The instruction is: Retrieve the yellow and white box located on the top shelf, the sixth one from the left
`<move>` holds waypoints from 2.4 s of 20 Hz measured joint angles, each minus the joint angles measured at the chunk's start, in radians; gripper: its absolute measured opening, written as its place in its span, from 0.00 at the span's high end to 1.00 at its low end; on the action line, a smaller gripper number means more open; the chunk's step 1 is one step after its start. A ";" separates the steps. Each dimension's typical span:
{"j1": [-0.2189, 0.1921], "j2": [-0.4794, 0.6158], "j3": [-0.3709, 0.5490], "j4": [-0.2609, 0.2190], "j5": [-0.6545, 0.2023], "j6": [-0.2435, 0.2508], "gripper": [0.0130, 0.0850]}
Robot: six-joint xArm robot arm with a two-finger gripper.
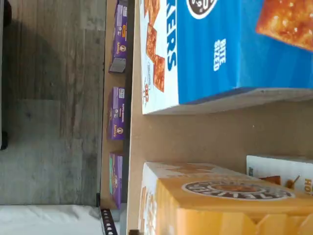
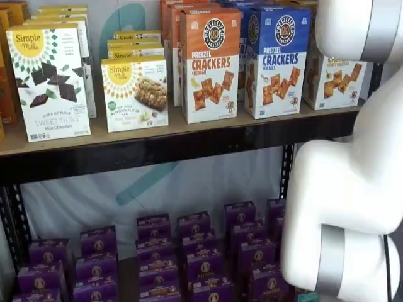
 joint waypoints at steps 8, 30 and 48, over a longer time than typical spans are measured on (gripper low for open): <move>-0.009 -0.001 -0.001 0.008 0.001 -0.006 0.17; -0.035 -0.004 -0.015 0.022 0.028 -0.023 0.33; -0.118 -0.173 0.073 0.030 0.123 -0.088 0.33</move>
